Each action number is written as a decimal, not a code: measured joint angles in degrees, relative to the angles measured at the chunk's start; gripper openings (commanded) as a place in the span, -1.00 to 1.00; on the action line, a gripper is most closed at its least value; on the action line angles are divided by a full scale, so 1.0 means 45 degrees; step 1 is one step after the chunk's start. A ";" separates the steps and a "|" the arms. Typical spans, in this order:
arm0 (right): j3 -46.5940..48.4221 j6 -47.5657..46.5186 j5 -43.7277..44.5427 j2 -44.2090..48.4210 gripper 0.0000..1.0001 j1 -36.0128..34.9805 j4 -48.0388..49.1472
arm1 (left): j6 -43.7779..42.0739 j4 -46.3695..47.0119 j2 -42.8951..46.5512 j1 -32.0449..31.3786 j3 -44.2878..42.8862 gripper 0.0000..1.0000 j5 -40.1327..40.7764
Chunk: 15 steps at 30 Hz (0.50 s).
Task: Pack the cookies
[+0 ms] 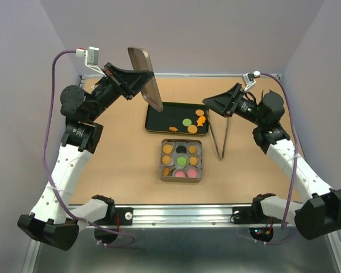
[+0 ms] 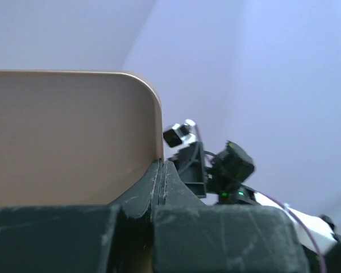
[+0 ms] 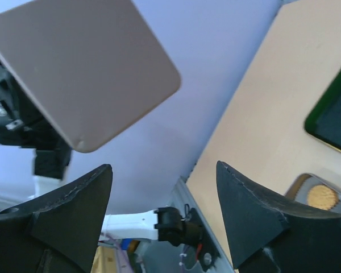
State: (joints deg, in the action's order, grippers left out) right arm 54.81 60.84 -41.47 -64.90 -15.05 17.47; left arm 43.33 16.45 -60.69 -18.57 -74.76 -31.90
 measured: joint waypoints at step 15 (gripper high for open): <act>-0.1666 0.5231 -0.1190 -0.1982 0.79 0.0000 0.8602 | 0.9063 1.1710 -0.1977 0.0442 0.3925 -1.00 -0.3517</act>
State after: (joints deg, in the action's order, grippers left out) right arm 47.31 84.38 -46.83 -73.82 -15.05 56.18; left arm 84.12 69.14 -69.58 -16.58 -57.10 -47.72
